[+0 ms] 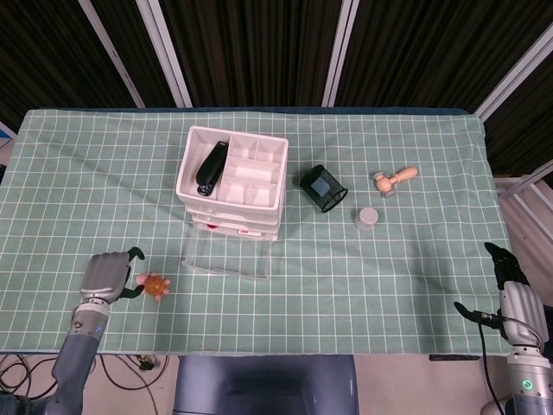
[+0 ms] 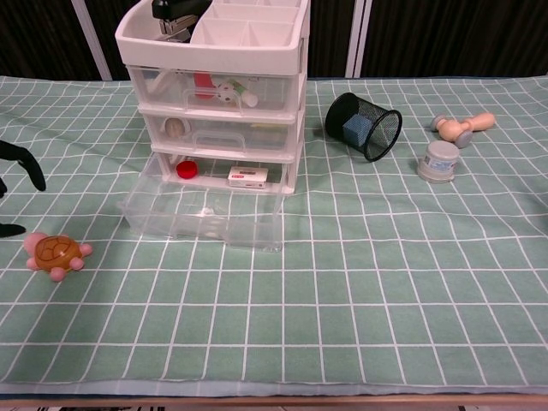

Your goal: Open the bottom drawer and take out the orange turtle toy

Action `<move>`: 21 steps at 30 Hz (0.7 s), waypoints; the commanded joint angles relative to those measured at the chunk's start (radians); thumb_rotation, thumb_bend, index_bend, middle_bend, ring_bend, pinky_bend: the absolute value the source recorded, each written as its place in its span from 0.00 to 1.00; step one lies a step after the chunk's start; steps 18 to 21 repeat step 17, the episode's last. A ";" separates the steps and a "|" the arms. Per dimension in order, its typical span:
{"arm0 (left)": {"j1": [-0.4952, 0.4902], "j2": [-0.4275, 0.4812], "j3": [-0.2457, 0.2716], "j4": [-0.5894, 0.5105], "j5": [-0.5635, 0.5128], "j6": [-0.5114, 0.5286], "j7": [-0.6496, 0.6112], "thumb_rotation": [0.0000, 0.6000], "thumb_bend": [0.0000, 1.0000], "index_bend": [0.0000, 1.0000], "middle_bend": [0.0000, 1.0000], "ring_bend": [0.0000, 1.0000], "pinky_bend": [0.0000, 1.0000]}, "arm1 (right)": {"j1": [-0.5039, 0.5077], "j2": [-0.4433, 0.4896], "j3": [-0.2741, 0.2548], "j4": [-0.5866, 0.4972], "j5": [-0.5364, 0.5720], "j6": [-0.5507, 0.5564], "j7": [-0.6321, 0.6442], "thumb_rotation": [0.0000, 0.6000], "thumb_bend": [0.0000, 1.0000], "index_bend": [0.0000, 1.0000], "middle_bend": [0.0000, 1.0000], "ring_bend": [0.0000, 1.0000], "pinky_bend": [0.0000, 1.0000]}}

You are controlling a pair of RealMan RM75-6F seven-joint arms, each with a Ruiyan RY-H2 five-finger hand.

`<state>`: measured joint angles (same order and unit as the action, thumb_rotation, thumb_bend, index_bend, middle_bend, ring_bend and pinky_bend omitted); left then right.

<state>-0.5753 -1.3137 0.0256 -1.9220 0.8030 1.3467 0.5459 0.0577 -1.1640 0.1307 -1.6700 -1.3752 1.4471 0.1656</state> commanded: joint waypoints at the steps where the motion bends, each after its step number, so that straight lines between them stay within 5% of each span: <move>1: 0.072 0.059 0.025 -0.038 0.124 0.072 -0.079 1.00 0.17 0.17 0.38 0.40 0.52 | 0.000 -0.001 -0.001 0.002 -0.003 0.003 -0.004 1.00 0.11 0.00 0.10 0.00 0.18; 6: 0.180 0.123 0.091 -0.021 0.342 0.197 -0.169 1.00 0.11 0.02 0.04 0.06 0.20 | 0.001 -0.004 -0.004 0.010 -0.014 0.009 -0.018 1.00 0.11 0.00 0.10 0.00 0.18; 10: 0.261 0.153 0.148 0.058 0.482 0.271 -0.235 1.00 0.03 0.00 0.00 0.00 0.02 | -0.001 -0.007 -0.005 0.014 -0.021 0.018 -0.027 1.00 0.11 0.00 0.10 0.00 0.18; 15: 0.334 0.144 0.166 0.188 0.556 0.308 -0.304 1.00 0.02 0.00 0.00 0.00 0.00 | -0.003 -0.009 -0.007 0.023 -0.031 0.028 -0.035 1.00 0.11 0.00 0.10 0.00 0.18; 21: 0.350 0.141 0.161 0.201 0.563 0.306 -0.324 1.00 0.02 0.00 0.00 0.00 0.00 | -0.004 -0.009 -0.007 0.025 -0.033 0.031 -0.037 1.00 0.11 0.00 0.10 0.00 0.18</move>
